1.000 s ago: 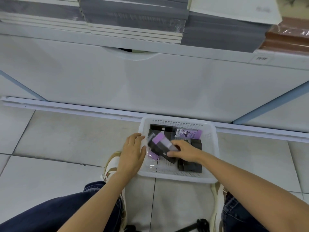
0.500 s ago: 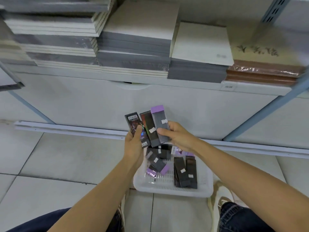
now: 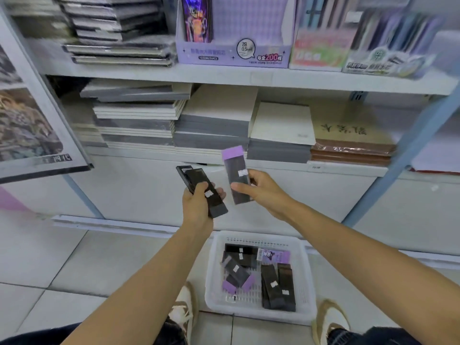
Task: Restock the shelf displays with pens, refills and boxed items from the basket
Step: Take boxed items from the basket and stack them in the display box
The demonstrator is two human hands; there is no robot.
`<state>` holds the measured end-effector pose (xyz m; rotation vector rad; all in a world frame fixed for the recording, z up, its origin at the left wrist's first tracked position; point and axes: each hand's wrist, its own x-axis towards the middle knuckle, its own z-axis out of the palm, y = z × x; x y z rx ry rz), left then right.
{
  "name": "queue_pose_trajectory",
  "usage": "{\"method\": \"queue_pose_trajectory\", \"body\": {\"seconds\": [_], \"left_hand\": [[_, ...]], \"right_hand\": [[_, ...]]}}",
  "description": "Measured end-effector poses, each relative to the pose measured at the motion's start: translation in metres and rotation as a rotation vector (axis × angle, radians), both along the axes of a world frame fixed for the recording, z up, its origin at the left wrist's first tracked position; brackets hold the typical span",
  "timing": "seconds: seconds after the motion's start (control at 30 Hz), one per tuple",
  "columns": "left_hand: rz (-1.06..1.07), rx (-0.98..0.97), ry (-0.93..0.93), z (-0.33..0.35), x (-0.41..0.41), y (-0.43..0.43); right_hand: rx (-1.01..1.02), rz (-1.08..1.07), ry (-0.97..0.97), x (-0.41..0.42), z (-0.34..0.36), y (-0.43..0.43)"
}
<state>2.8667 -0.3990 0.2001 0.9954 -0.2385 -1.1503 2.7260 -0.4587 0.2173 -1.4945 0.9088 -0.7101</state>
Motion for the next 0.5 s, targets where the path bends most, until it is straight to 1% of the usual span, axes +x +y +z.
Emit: {"method": "queue_pose_trajectory", "body": {"seconds": [0.1, 0.2, 0.27, 0.33, 0.4, 0.5], "left_hand": [[-0.154, -0.005, -0.103, 0.029, 0.0, 0.003], [-0.295, -0.095, -0.209, 0.061, -0.001, 0.008], [-0.312, -0.136, -0.278, 0.082, 0.001, 0.01], [-0.307, -0.132, -0.339, 0.102, 0.003, 0.01], [-0.321, -0.127, -0.375, 0.123, 0.007, 0.011], [-0.401, -0.163, -0.426, 0.151, 0.014, 0.012]], "right_hand": [[-0.012, -0.038, -0.132, 0.006, 0.033, -0.001], [-0.043, -0.053, -0.19, 0.01, 0.067, 0.0], [-0.073, -0.064, -0.206, 0.011, 0.086, 0.002], [-0.072, -0.014, -0.252, 0.012, 0.106, 0.004], [-0.05, 0.04, -0.373, 0.013, 0.13, 0.004], [0.006, 0.05, -0.541, 0.008, 0.166, -0.001]]}}
